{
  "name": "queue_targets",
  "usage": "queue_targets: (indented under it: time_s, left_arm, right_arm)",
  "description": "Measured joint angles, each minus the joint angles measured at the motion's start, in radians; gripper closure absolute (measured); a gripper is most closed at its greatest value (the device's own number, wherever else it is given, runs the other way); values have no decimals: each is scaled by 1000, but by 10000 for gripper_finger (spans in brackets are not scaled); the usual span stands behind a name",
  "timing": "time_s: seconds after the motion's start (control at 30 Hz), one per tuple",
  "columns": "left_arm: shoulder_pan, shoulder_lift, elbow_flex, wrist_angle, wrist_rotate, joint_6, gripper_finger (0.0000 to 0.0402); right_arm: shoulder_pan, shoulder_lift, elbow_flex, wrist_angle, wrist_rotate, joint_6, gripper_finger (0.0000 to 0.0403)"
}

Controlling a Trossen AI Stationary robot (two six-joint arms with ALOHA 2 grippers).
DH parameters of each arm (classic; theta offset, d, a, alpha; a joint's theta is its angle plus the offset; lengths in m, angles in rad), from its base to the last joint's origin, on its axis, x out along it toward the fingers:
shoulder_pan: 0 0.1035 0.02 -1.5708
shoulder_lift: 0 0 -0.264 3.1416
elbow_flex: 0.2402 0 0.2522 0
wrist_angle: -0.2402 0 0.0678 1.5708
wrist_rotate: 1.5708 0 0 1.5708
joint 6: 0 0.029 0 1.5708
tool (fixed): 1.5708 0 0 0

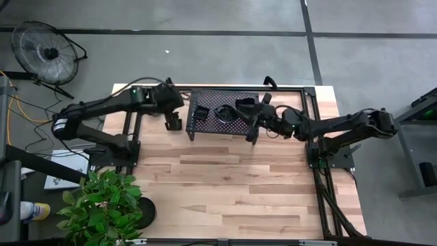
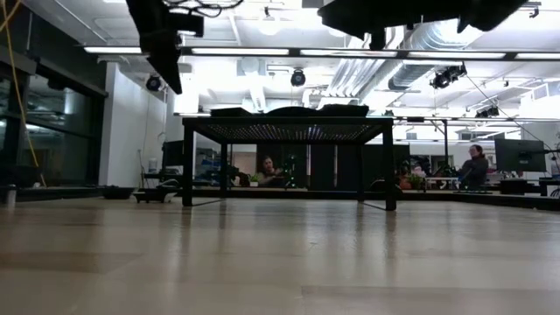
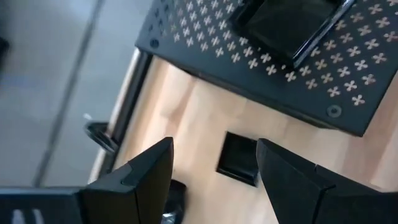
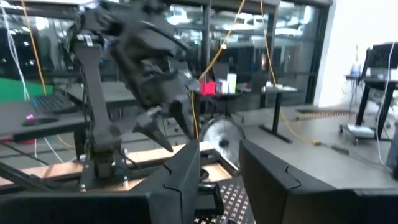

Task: Pick & Place Mini shaped plates
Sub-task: Stack the leaf-shaped plate on the leaf-shaped plates on the shelf

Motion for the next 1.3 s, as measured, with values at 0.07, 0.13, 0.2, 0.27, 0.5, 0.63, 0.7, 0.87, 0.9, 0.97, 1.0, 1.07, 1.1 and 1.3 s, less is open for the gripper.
queue_targets:
  time_s: [0.07, 0.13, 0.2, 0.27, 0.5, 0.63, 0.7, 0.87, 0.9, 0.97, 1.0, 1.07, 1.1, 1.3]
  left_arm:
    - [57, 0, 0, -10, 60, 1, 176]
    - [114, 0, 0, -15, 129, 4, 176]
    - [170, 0, 0, -15, 202, 18, 176]
    - [222, 0, 0, -28, 252, 27, 176]
    - [367, 34, -19, -97, 259, 47, 176]
    - [388, 84, -48, -79, 264, 173, 176]
    - [387, 110, -59, -84, 264, 264, 177]
    - [387, 148, -110, -83, 263, 419, 177]
    - [387, 151, -125, -79, 258, 440, 177]
    - [387, 151, -159, -68, 232, 479, 177]
    - [387, 151, -175, -62, 221, 501, 177]
    - [387, 151, -209, -40, 200, 557, 177]
    - [387, 151, -228, -25, 176, 577, 177]
    - [387, 152, -319, 84, 100, 624, 177]
  right_arm:
    - [7, 0, -25, 54, 1, -16, 295]
    - [14, 0, -37, 80, 1, -33, 295]
    - [24, 0, -40, 79, 1, -49, 295]
    - [36, 0, -40, 67, 1, -51, 295]
    - [108, 42, -40, 35, 0, -68, 295]
    - [139, 82, -40, 31, -4, -93, 295]
    - [148, 103, -40, 30, -4, -98, 295]
    - [151, 130, -40, 32, -4, -115, 295]
    - [151, 132, -40, 31, -4, -116, 295]
    - [151, 133, -40, 29, -4, -116, 295]
    - [151, 133, -40, 30, -4, -115, 295]
    - [151, 133, -40, 31, -4, -114, 295]
    - [151, 133, -40, 30, -4, -114, 295]
    - [151, 133, -40, 30, -4, -114, 295]
